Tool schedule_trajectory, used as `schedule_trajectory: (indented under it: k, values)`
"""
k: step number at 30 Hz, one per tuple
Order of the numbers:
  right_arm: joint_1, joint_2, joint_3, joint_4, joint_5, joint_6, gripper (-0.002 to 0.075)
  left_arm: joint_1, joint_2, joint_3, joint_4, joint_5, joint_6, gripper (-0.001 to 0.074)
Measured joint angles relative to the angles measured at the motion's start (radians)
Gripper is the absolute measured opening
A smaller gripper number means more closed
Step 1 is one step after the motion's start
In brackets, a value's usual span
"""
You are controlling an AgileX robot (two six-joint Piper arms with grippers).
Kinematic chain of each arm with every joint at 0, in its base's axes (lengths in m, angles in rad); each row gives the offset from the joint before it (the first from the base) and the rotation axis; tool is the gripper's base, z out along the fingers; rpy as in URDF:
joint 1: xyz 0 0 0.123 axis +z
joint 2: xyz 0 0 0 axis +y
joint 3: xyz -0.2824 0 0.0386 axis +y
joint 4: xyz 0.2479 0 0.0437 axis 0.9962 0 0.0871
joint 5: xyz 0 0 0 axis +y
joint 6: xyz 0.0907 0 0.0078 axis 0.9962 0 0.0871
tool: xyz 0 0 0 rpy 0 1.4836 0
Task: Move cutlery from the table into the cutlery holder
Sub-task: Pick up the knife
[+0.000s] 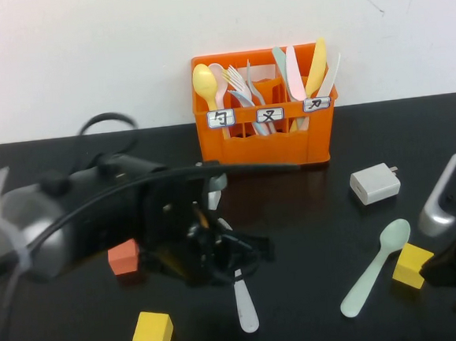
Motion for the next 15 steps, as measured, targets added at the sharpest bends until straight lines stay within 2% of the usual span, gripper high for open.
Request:
schedule_trajectory:
  k: [4,7,12,15]
  values:
    - [0.002,0.018,-0.015,-0.001,-0.002,-0.013,-0.0001,-0.005,0.075,-0.070,0.031,0.037,-0.049,0.0030]
    - [0.002,0.020,-0.015,-0.002,-0.002,-0.052,-0.0001,-0.005,0.127,-0.108,0.044,0.056,-0.062,0.0131]
    - [0.002,0.020,-0.015,-0.002,-0.002,-0.087,-0.0001,-0.006,0.208,-0.179,0.046,0.115,-0.071,0.0350]
    - [0.002,0.020,-0.015,-0.002,-0.002,-0.087,-0.0001,-0.006,0.251,-0.212,0.057,0.143,-0.074,0.0398]
